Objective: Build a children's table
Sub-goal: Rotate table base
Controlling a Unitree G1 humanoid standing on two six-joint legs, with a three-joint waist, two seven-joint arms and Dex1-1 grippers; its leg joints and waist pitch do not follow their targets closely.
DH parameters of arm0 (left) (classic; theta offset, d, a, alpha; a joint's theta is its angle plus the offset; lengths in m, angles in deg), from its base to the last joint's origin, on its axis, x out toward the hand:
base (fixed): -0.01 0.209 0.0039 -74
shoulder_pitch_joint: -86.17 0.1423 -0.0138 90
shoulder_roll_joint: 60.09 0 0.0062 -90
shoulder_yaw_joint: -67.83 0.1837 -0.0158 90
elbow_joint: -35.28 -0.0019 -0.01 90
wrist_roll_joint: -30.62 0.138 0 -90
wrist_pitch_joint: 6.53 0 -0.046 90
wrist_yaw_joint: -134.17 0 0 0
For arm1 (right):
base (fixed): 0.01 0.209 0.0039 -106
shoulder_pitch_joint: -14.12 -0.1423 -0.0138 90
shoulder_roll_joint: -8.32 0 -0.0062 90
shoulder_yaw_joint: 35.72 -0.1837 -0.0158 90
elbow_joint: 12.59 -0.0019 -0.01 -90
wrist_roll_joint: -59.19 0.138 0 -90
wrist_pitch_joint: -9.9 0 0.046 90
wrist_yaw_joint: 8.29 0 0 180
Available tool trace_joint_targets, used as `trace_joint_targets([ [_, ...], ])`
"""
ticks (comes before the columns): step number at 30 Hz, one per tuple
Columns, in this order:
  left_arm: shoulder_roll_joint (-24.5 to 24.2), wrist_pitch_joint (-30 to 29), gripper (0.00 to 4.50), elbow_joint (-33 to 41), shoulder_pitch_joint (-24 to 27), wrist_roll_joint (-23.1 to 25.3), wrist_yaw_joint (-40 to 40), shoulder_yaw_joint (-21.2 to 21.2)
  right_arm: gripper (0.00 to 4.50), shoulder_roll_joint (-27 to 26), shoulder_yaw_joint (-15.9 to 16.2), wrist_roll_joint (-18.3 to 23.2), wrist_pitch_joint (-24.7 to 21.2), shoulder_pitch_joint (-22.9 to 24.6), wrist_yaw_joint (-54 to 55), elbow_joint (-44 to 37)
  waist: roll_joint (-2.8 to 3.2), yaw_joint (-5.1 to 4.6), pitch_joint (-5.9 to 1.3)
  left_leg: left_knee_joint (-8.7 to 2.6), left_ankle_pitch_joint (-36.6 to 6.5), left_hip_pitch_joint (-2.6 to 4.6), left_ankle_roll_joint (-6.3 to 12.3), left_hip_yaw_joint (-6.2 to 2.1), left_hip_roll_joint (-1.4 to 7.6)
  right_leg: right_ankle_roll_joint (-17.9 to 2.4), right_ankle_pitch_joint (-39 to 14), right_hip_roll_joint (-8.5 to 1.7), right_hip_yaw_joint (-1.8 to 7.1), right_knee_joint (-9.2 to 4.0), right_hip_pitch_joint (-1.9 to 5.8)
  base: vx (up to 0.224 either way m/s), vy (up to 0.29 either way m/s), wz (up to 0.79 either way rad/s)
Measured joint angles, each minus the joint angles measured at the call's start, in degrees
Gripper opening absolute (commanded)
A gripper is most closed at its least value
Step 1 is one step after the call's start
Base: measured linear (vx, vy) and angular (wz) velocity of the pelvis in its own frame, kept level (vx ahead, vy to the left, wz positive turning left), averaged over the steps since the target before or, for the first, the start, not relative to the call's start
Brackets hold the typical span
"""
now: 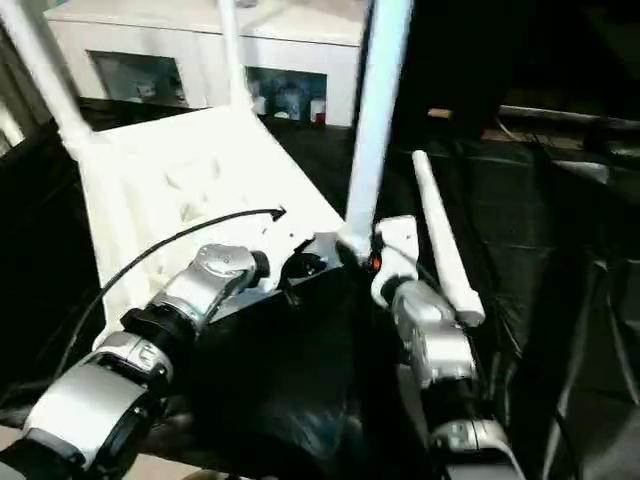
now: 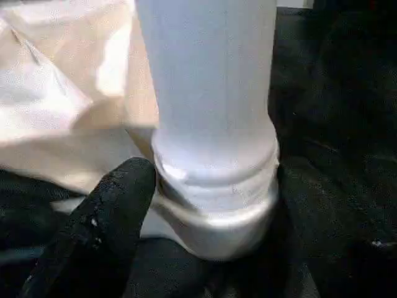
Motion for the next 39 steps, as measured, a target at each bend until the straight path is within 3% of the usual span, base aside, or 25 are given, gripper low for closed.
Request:
trace_joint_targets([
  [8,1.6,2.0,0.00,-5.3,-3.3,-0.2,7.5,-3.4,3.58,3.8,-2.5,3.0,-1.9,6.1,-3.2,-11.1,0.07,-0.36,0.12,-0.02,0.0,-0.26,0.23,0.00,0.02,0.0,0.0,0.07,0.02,-0.13,-0.23,0.000,0.000,0.00],
  [11,2.0,4.8,0.00,-5.7,-3.8,-2.2,10.3,-6.4,3.58,4.3,-2.0,3.3,-2.9,7.4,-4.8,-12.6,0.14,-0.72,0.15,0.02,0.1,-0.84,0.51,-0.05,0.04,0.0,0.0,0.12,0.01,-0.14,-0.71,0.000,0.000,0.00],
  [12,2.2,5.7,0.28,-5.6,-4.2,-3.1,10.5,-7.5,3.67,4.0,-1.4,3.1,-2.9,7.4,-4.8,-12.6,0.19,-0.68,0.16,0.08,0.1,-1.13,0.53,-0.06,0.04,0.0,0.0,0.11,0.00,-0.06,-1.06,0.000,0.000,0.00],
  [13,2.1,6.0,0.28,-5.2,-4.2,-4.0,10.5,-8.2,3.67,3.5,-0.7,2.9,-3.0,7.1,-4.8,-12.2,0.23,-0.68,0.18,0.12,0.0,-1.23,0.57,-0.06,0.04,0.0,0.0,0.11,0.00,-0.01,-1.17,0.000,0.000,0.00],
  [17,-0.3,7.1,0.67,2.0,-5.3,-5.3,11.0,-9.6,3.71,1.3,2.8,1.0,-3.1,6.2,-4.3,-9.9,0.24,-0.08,0.19,0.38,0.0,-1.59,0.60,-0.13,0.15,-0.1,0.0,0.12,-0.13,0.16,-1.47,0.000,0.000,0.00],
  [20,-4.4,5.4,0.93,9.0,-4.8,-5.2,11.2,-10.7,3.71,0.6,3.0,1.0,-4.1,4.5,-4.2,-8.4,0.15,0.07,0.23,0.50,0.0,-1.33,0.59,-0.09,0.15,-0.1,0.0,0.08,-0.10,0.17,-1.15,0.000,0.000,0.00],
  [22,-6.0,3.3,1.11,12.0,-2.4,-5.3,9.0,-10.9,3.71,0.3,2.9,0.9,-4.3,3.0,-3.7,-6.7,-0.18,0.06,0.30,0.44,-0.1,-0.75,0.50,0.00,0.12,-0.1,0.0,0.04,-0.04,0.13,-0.63,0.000,0.000,0.00],
  [24,-6.8,2.0,1.25,13.1,1.0,-5.2,7.6,-10.4,3.71,-0.1,3.0,-0.1,-4.3,0.7,-2.8,-4.1,-0.53,0.21,0.28,0.45,-0.2,-0.76,0.27,-0.02,0.13,-0.1,0.0,0.03,-0.06,0.11,-0.56,0.000,0.000,0.00],
  [29,-9.0,-3.1,1.58,19.1,6.9,-3.9,11.5,-9.8,3.71,-0.7,3.6,-0.8,-4.2,-0.7,-2.5,-2.5,-0.58,0.29,0.31,0.50,-0.1,-0.93,0.30,0.07,0.14,-0.1,0.0,0.00,0.04,0.18,-0.57,0.000,0.000,0.00],
  [34,-17.3,-8.5,1.89,32.7,12.1,2.1,21.1,-15.6,3.71,-0.6,4.1,-1.8,-3.9,-2.8,-1.7,1.5,-0.51,-0.90,0.27,0.47,-0.1,-0.81,0.22,0.03,0.27,-0.1,0.0,0.13,0.02,0.21,-0.58,0.000,0.000,0.00],
  [39,-19.4,-12.8,2.35,39.4,20.5,6.6,30.2,-21.7,3.71,-2.1,4.5,-3.0,-2.7,-5.4,-1.3,5.9,-0.66,-1.19,0.32,0.47,0.0,-0.94,0.16,0.03,0.32,-0.1,0.0,0.15,-0.04,0.19,-0.64,0.000,0.000,0.00],
])
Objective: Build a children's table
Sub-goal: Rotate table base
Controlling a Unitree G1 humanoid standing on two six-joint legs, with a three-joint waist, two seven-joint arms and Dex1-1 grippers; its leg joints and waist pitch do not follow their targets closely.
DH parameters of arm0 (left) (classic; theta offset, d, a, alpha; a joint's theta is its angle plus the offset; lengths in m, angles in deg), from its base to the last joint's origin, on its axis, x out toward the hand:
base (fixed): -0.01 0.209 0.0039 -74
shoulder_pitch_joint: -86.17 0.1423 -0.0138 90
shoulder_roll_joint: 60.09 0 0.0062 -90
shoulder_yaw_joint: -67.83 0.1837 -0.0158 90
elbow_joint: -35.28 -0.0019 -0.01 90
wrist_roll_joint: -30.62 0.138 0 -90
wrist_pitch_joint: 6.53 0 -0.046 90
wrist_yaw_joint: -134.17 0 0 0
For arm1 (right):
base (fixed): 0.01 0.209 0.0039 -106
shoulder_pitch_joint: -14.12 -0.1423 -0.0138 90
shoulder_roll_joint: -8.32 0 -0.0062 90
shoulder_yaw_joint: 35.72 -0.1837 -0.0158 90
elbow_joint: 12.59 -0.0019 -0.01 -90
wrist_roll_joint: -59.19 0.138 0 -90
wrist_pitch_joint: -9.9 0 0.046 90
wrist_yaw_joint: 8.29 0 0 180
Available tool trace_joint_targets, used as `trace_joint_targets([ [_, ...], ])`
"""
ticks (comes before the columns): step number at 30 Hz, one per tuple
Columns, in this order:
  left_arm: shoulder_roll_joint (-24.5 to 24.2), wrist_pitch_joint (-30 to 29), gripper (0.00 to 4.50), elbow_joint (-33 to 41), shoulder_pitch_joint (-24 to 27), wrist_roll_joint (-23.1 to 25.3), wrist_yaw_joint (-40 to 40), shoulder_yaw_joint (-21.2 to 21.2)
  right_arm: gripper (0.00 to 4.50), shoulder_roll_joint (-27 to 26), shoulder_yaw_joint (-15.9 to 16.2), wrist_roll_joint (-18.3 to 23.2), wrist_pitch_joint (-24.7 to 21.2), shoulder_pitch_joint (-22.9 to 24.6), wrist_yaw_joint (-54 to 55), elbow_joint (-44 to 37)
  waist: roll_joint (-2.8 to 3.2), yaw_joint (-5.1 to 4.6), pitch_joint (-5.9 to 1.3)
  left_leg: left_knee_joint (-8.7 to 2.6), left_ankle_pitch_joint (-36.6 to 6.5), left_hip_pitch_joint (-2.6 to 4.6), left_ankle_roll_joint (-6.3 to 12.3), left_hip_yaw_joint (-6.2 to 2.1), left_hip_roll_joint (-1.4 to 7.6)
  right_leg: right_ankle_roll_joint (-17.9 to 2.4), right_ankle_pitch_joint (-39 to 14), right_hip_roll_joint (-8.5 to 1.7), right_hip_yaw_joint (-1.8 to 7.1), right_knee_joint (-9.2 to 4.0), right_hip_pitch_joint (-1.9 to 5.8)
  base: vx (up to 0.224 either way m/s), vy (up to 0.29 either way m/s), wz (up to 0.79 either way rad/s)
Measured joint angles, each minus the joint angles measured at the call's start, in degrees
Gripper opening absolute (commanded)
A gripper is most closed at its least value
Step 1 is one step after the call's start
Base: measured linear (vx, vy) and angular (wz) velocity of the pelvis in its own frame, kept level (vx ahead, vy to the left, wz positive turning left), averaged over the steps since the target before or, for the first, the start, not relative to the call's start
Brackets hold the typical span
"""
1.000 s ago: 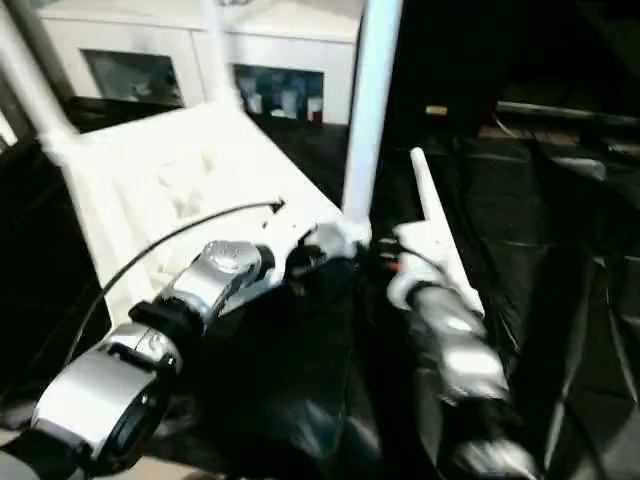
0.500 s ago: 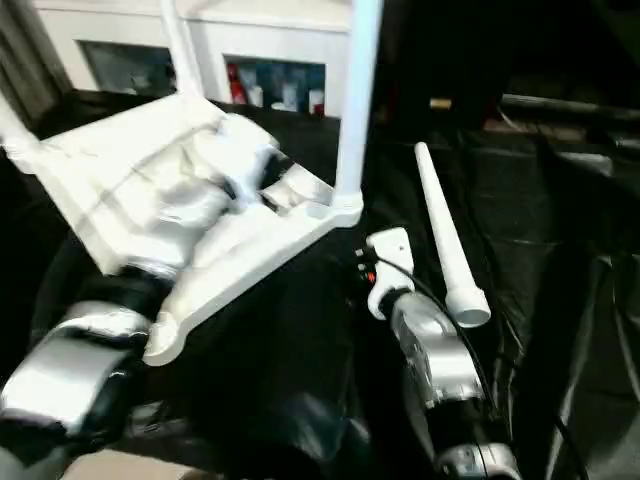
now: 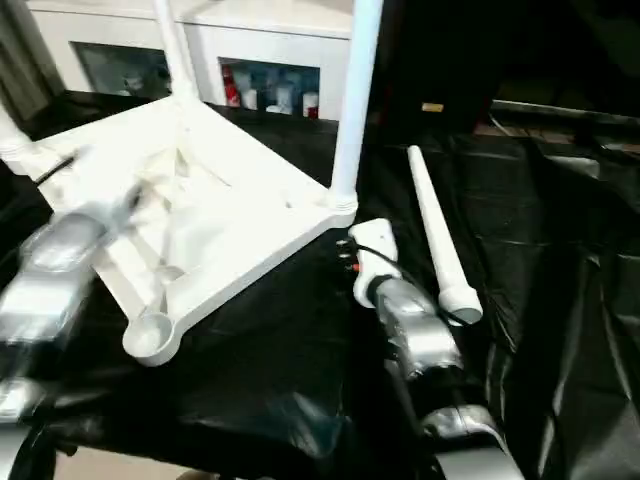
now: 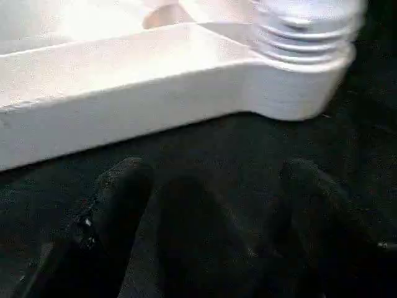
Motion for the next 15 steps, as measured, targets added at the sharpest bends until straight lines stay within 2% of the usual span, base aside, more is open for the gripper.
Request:
trace_joint_targets([
  [3,-1.9,-2.8,2.35,4.6,3.5,1.2,2.6,-1.5,3.71,-0.8,0.8,-0.3,1.0,-2.2,0.0,2.3,-0.12,0.23,-0.04,0.02,0.0,0.00,-0.01,0.00,0.00,0.0,0.0,0.00,0.02,0.00,0.02,0.000,0.000,0.00],
  [8,-4.3,-9.1,2.35,10.9,10.4,3.9,3.3,-4.4,3.71,-2.0,0.8,-0.5,2.5,-5.1,0.1,6.3,-0.15,0.02,-0.07,0.03,0.0,0.04,-0.02,-0.01,0.01,0.0,0.0,0.00,0.01,0.01,0.06,0.000,0.000,0.00],
  [10,-5.4,-14.4,2.35,14.6,14.2,4.1,0.7,-5.1,3.71,-2.3,0.8,-0.5,2.8,-5.6,0.1,6.8,-0.27,-0.17,-0.12,0.04,0.0,0.07,-0.02,-0.01,0.01,0.0,0.0,0.00,0.03,0.02,0.07,0.000,0.000,0.00],
  [13,-5.5,-22.5,2.35,18.1,17.5,1.3,-5.3,-4.3,3.71,-2.0,0.7,-0.7,3.2,-5.6,0.3,7.0,-0.36,0.22,-0.13,0.04,0.0,0.04,-0.02,-0.01,0.00,0.0,0.0,0.00,0.02,-0.01,0.09,0.000,0.000,0.00],
  [15,-5.0,-26.3,2.35,21.0,18.5,-3.1,-9.8,-1.7,3.71,-1.6,0.7,-1.0,2.6,-5.4,0.9,6.1,-0.44,0.99,-0.12,0.05,0.0,0.04,-0.02,-0.01,0.00,0.0,0.0,0.00,0.04,0.00,0.10,0.000,0.000,0.00],
])
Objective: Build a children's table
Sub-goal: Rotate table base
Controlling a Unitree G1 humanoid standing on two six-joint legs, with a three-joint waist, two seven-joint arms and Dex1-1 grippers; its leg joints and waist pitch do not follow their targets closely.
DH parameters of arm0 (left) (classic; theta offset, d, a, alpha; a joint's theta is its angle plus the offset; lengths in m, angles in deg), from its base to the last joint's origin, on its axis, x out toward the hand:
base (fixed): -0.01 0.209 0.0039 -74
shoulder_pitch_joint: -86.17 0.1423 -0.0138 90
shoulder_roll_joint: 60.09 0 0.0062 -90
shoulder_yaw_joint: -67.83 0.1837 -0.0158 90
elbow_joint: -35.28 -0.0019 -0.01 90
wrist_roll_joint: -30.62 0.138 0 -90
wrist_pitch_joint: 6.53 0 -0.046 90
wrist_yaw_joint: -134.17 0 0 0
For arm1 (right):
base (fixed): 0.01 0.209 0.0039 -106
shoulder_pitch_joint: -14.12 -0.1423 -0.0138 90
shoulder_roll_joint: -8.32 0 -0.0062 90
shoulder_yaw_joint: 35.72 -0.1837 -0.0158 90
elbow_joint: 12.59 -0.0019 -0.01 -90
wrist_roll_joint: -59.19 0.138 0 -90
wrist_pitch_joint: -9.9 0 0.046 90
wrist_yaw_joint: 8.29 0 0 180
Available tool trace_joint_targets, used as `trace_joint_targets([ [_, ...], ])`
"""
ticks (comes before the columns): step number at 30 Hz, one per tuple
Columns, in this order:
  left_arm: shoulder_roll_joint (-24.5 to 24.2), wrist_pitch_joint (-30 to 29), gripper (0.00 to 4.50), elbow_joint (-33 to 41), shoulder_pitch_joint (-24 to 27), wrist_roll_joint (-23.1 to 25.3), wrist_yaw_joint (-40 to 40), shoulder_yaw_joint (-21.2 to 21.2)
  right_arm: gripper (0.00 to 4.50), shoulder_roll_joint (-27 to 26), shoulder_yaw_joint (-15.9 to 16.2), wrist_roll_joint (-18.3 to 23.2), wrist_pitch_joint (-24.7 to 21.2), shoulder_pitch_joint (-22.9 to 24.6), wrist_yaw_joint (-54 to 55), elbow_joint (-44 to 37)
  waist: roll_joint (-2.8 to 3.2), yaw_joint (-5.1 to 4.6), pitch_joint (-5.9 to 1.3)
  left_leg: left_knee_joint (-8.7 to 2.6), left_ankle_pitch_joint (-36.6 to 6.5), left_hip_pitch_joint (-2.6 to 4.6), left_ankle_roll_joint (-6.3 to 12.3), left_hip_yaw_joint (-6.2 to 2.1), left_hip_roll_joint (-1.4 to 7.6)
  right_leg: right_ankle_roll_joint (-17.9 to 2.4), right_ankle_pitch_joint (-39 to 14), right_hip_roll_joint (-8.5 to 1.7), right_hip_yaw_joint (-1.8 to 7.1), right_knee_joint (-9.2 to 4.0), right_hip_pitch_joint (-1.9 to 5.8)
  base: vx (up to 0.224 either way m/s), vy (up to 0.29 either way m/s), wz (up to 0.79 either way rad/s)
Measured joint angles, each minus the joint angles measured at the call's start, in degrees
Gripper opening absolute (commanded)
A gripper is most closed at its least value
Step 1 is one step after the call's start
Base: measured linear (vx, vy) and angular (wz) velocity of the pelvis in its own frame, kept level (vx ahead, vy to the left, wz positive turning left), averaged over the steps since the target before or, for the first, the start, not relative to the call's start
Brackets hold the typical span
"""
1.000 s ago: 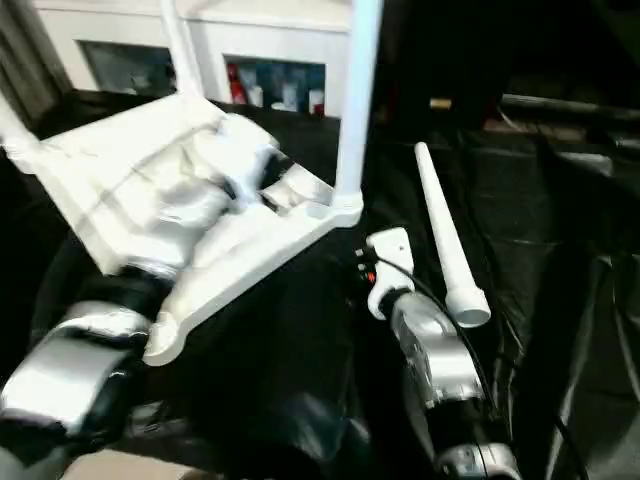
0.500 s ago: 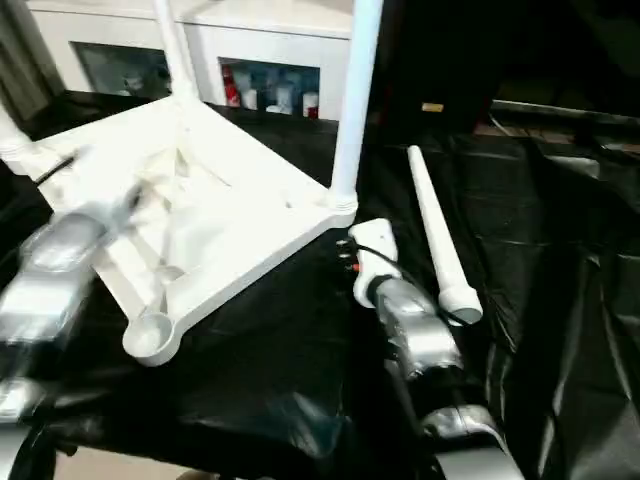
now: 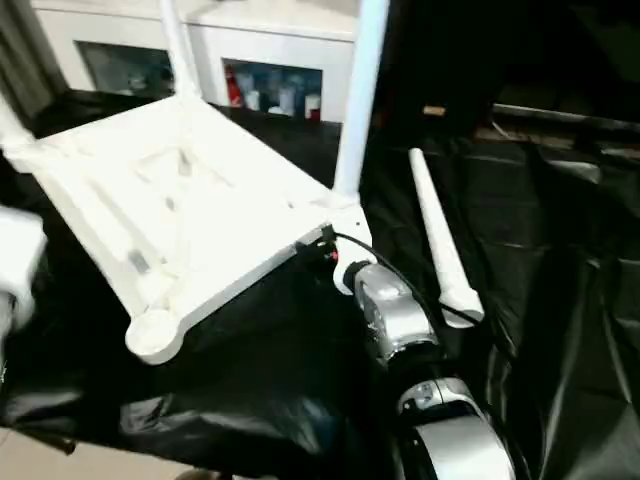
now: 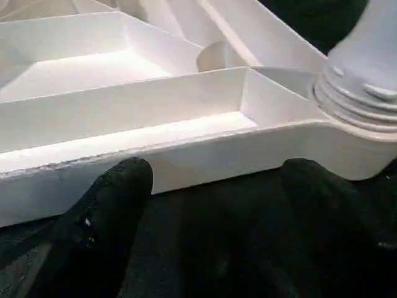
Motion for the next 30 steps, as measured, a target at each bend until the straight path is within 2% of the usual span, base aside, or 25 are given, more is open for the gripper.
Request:
trace_joint_targets([
  [3,0.1,-1.4,2.35,3.2,0.2,-4.6,-5.6,4.8,3.71,1.9,1.0,-2.1,-5.8,0.7,2.1,-6.0,-0.01,0.46,0.01,0.00,0.0,0.01,-0.03,0.01,-0.01,0.0,0.0,0.01,0.04,0.03,0.08,0.000,0.000,0.00],
  [6,-0.5,-0.9,2.35,4.6,0.3,-6.4,-10.7,7.4,3.71,5.7,1.5,-3.6,-11.4,3.0,2.2,-12.5,-0.01,0.57,0.01,-0.01,0.0,0.10,-0.04,0.00,-0.01,0.1,0.0,0.01,0.07,0.03,0.26,0.000,0.000,0.00],
  [8,-1.4,0.0,2.35,5.4,0.9,-7.3,-14.6,9.5,3.71,7.9,1.2,-2.9,-14.2,4.7,-0.1,-15.9,-0.01,0.42,0.01,-0.01,0.0,0.12,-0.04,0.00,-0.02,0.2,-0.1,0.01,0.10,0.01,0.29,0.000,0.000,0.00],
  [12,-2.4,1.2,2.35,5.4,0.7,-10.0,-20.6,13.4,3.71,10.8,-2.8,-1.0,-23.2,5.7,0.2,-22.0,0.17,-0.01,0.06,-0.01,0.0,0.14,-0.07,0.00,-0.02,0.3,0.0,0.02,0.11,0.02,0.27,0.000,0.000,0.00],
  [14,-2.3,2.3,2.35,4.4,0.0,-10.7,-21.1,14.1,3.71,11.6,-4.2,-0.5,-26.4,5.5,0.7,-23.9,0.17,-0.08,0.05,-0.02,0.1,0.18,-0.09,-0.02,-0.01,0.3,0.0,0.05,0.10,0.05,0.27,0.000,0.000,0.00],
  [15,-2.4,3.2,2.40,4.0,-0.1,-10.8,-21.4,14.3,3.89,11.8,-4.7,-0.4,-27.7,5.5,0.9,-24.9,0.18,-0.13,0.04,-0.04,0.1,0.20,-0.10,-0.03,-0.01,0.3,0.0,0.06,0.10,0.06,0.27,0.000,0.000,0.00],
  [16,-2.3,4.4,2.40,3.3,-0.4,-10.8,-21.8,14.7,3.89,12.3,-4.9,-0.4,-29.3,5.5,1.0,-25.8,0.23,-0.15,0.03,-0.05,0.1,0.20,-0.10,-0.03,-0.01,0.3,0.0,0.06,0.10,0.05,0.27,0.000,0.000,0.00],
  [19,0.4,10.1,2.42,-0.7,-2.6,-11.0,-23.3,16.3,4.10,14.6,-7.3,0.7,-36.2,4.1,1.9,-28.4,0.44,0.20,0.04,-0.01,0.1,0.12,-0.09,-0.02,-0.07,0.4,0.0,0.04,0.18,-0.02,0.29,0.000,0.000,0.00],
  [21,2.0,12.1,2.42,-1.8,-3.5,-11.3,-23.9,17.4,4.19,15.5,-9.1,0.9,-38.6,2.4,2.5,-29.9,0.42,0.12,0.03,0.00,0.1,0.15,-0.09,-0.01,-0.10,0.3,0.1,0.03,0.21,-0.02,0.32,0.000,0.000,0.00],
  [22,2.3,12.6,2.42,-2.3,-4.1,-11.6,-24.2,17.9,4.44,16.0,-9.4,0.9,-39.5,1.6,2.8,-30.0,0.41,0.06,0.02,0.00,0.1,0.17,-0.09,-0.01,-0.10,0.3,0.1,0.03,0.21,-0.02,0.32,0.000,0.000,0.00],
  [25,4.0,14.5,2.42,-3.1,-5.2,-12.4,-24.5,19.1,4.49,18.1,-11.4,0.9,-41.0,-1.1,3.6,-27.5,0.46,0.06,0.00,0.00,0.1,0.17,-0.10,-0.01,-0.10,0.3,0.1,0.03,0.21,-0.01,0.33,0.000,0.000,0.00],
  [28,4.5,15.7,2.42,-3.7,-5.8,-12.7,-25.4,20.2,4.50,20.0,-11.8,0.8,-43.4,-3.6,3.6,-24.0,0.46,-0.10,0.00,0.00,0.1,0.17,-0.10,-0.01,-0.07,0.3,0.1,0.04,0.19,0.02,0.32,0.000,0.000,0.00],
  [30,3.9,16.4,2.42,-4.1,-7.1,-12.8,-26.9,20.3,4.50,22.2,-11.2,0.6,-45.7,-7.6,3.1,-15.6,0.45,-0.29,0.00,0.02,0.1,0.13,-0.10,0.00,-0.08,0.3,0.1,0.04,0.19,0.04,0.29,0.000,0.000,0.00],
])
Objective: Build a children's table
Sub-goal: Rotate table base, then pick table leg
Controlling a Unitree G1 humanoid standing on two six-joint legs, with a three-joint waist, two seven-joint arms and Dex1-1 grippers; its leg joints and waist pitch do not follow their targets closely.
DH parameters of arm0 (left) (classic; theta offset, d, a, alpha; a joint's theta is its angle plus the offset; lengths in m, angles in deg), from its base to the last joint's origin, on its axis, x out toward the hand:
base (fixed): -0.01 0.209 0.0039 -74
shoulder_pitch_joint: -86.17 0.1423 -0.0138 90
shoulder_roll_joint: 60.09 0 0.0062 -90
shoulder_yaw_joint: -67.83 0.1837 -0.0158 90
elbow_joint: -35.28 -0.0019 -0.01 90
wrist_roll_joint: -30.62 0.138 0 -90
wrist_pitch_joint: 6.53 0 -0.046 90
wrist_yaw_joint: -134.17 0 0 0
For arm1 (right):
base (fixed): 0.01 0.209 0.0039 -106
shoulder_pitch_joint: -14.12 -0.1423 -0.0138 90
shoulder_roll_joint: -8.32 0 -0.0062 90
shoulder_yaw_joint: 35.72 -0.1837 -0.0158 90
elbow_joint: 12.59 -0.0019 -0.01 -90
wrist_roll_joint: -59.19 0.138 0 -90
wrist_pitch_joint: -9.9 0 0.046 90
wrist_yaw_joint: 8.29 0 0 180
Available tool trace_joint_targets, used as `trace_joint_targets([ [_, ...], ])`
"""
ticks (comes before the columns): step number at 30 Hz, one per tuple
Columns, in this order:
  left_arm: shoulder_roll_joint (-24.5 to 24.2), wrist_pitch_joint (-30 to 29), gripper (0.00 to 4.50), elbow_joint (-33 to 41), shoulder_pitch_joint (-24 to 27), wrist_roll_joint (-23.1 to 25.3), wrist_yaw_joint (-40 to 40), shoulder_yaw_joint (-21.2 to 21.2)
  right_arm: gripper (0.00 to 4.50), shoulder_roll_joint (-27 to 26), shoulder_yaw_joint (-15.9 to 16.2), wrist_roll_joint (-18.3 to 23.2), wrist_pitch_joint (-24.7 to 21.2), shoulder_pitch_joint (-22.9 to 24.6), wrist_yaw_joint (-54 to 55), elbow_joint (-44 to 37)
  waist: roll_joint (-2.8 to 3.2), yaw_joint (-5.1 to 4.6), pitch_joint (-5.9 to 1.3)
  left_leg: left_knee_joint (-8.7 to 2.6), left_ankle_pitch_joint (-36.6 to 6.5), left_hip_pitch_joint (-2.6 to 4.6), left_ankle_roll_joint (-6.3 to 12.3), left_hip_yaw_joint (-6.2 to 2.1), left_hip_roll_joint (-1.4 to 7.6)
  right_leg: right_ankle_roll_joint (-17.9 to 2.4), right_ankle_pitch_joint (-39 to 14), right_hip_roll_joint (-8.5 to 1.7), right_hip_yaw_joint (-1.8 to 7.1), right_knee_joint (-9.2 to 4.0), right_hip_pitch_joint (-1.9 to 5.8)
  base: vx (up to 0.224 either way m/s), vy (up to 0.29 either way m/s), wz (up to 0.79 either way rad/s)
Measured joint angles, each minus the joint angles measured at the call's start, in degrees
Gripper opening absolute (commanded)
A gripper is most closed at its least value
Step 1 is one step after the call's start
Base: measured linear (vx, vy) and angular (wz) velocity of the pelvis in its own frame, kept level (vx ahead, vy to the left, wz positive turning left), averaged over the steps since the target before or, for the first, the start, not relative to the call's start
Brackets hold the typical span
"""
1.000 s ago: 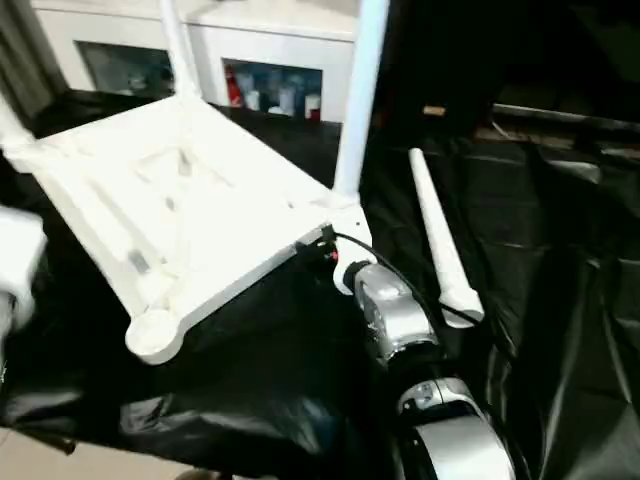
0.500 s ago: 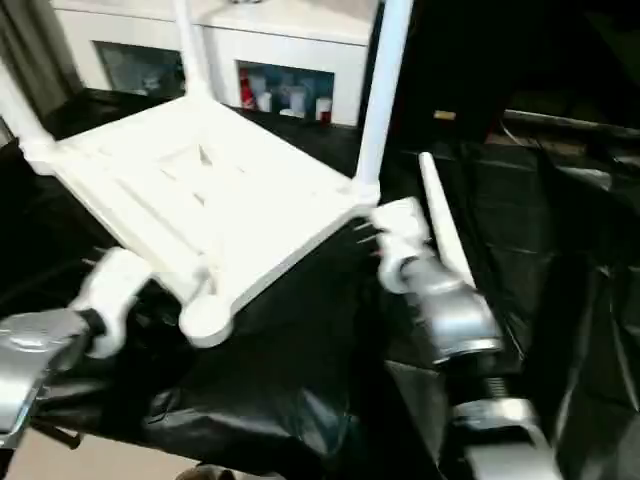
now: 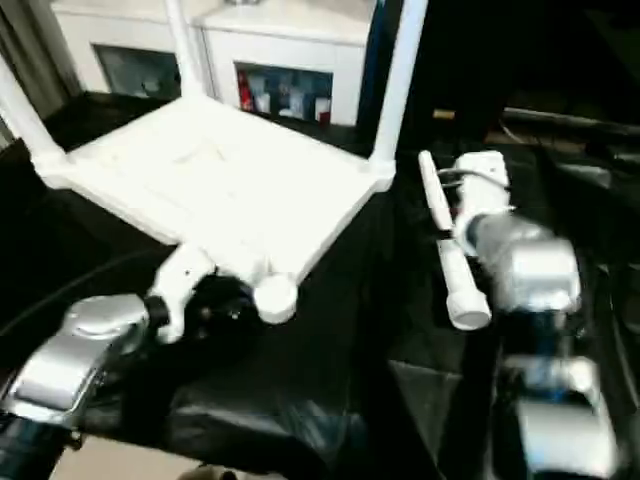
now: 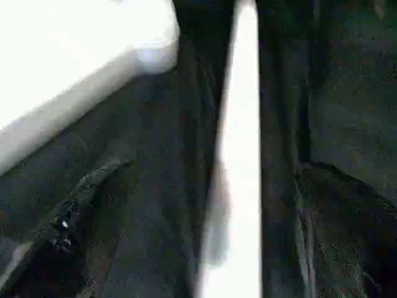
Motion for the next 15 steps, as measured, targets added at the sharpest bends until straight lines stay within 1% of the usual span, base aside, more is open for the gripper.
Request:
trace_joint_targets([
  [2,-1.2,0.2,2.42,0.2,-0.5,-0.5,-1.0,-0.2,4.50,0.9,0.0,-0.1,-0.2,-1.6,-0.5,3.6,0.00,-0.07,0.00,0.01,0.0,0.04,0.00,0.00,0.00,0.0,0.0,0.00,0.00,0.01,0.02,0.000,0.000,0.00],
  [3,-2.0,0.1,2.42,0.4,-0.6,-0.7,-1.8,-0.3,4.50,1.1,0.0,-0.1,0.0,-2.3,-1.0,6.1,-0.01,-0.28,-0.01,0.01,0.0,0.03,0.00,0.00,0.02,0.0,0.0,0.00,0.00,0.02,0.01,0.000,0.000,0.00],
  [5,-2.8,-0.3,2.42,1.1,-0.8,-1.3,-2.9,-0.3,4.50,1.1,0.1,-0.1,0.1,-2.7,-1.6,9.0,-0.01,-0.46,-0.01,0.02,0.0,0.02,0.01,0.02,0.02,0.0,0.0,0.00,0.00,0.02,0.01,0.000,0.000,0.00],
  [9,-6.7,-3.8,2.42,6.1,-1.3,-3.9,-7.3,-0.2,4.50,1.1,2.3,-0.6,0.4,-4.4,-5.5,17.4,-0.03,-1.00,0.00,0.10,0.0,-0.02,0.03,0.02,0.04,0.0,0.0,0.00,-0.01,0.05,0.00,0.000,0.000,0.00],
  [12,-7.3,-5.8,2.42,8.7,-2.2,-5.7,-9.0,-0.3,4.50,1.1,4.5,-1.5,0.7,-5.1,-7.7,21.6,-0.12,-1.04,0.04,0.23,0.0,-0.02,0.04,0.04,0.06,0.0,0.0,-0.02,-0.01,0.16,0.00,0.000,0.000,0.00],
  [13,-7.5,-6.6,2.42,9.4,-2.4,-6.3,-9.6,-0.3,4.32,1.1,4.9,-1.7,0.8,-5.6,-8.0,22.9,-0.13,-1.04,0.04,0.28,0.0,-0.03,0.05,0.04,0.07,0.0,0.0,-0.02,-0.01,0.20,0.01,0.000,0.000,0.00],
  [14,-7.8,-7.2,2.42,9.9,-2.5,-6.9,-10.0,-0.3,4.32,1.2,5.4,-2.0,1.1,-6.1,-8.4,24.2,-0.13,-1.05,0.04,0.30,0.0,-0.03,0.05,0.04,0.07,0.0,0.0,-0.02,-0.01,0.22,0.00,0.000,0.000,0.00],
  [15,-7.9,-7.6,2.42,10.5,-2.6,-7.3,-10.2,-0.3,4.14,1.3,5.7,-2.3,1.3,-6.2,-8.7,24.6,-0.13,-1.03,0.04,0.33,0.0,-0.03,0.05,0.04,0.07,0.0,0.0,-0.02,-0.01,0.24,0.01,0.000,0.000,0.00],
])
